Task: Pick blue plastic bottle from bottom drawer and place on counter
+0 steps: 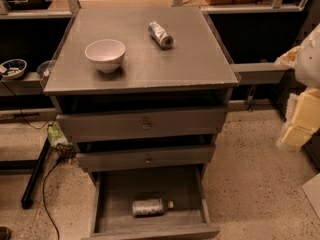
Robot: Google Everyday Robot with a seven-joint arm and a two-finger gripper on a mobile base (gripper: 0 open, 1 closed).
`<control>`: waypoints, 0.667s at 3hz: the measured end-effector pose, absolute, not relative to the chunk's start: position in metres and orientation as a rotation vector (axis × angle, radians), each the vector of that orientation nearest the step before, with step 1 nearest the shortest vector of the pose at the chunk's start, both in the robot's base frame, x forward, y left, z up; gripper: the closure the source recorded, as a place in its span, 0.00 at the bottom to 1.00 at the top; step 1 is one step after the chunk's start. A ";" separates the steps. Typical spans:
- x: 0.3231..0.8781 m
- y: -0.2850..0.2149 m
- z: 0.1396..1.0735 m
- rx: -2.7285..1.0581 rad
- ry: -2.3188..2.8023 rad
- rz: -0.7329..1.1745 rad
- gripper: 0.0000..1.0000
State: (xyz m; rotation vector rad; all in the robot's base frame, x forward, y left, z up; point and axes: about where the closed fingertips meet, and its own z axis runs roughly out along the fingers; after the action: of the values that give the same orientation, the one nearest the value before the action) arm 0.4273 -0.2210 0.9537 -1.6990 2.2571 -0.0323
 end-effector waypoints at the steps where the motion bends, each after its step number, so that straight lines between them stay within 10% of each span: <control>1: 0.419 -0.225 0.931 -1.697 2.282 0.016 0.00; 2: 0.423 -0.225 0.900 -1.771 2.283 0.106 0.00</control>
Offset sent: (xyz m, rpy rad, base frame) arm -0.0015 -0.0045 -0.0925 0.0514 0.2118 0.1083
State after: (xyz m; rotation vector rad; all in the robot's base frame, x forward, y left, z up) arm 0.4227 -0.2246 0.9001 -1.7708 2.2828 0.1060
